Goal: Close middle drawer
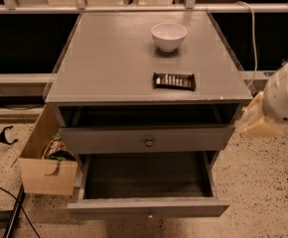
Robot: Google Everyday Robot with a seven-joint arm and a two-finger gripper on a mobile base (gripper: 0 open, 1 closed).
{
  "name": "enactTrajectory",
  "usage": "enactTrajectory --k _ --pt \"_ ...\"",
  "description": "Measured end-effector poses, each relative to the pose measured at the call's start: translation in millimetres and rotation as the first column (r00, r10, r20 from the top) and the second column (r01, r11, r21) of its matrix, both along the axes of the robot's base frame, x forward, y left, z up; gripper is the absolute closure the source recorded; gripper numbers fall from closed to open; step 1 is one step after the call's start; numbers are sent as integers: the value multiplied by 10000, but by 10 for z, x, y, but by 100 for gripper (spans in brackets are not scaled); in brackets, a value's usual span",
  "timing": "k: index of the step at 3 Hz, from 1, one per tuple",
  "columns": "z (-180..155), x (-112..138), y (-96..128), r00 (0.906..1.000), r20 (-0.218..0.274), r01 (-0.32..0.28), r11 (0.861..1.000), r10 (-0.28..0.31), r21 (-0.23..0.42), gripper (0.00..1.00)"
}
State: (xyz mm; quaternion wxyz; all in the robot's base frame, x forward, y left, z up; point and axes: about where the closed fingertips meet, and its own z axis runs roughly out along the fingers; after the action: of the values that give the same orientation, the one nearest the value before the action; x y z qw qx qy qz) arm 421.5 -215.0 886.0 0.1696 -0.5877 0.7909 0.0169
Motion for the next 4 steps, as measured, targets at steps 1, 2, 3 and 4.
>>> enactTrajectory --k 1,2,3,4 --pt "-532 -125 52 9976 -673 -162 9997 173 167 100" --pt "-533 -126 54 9976 -663 -176 9997 185 146 100" --pt "-872 -149 8 9957 -908 -166 9995 191 272 100" --pt "-1376 -227 -67 9904 -1377 -15 9989 78 458 100"
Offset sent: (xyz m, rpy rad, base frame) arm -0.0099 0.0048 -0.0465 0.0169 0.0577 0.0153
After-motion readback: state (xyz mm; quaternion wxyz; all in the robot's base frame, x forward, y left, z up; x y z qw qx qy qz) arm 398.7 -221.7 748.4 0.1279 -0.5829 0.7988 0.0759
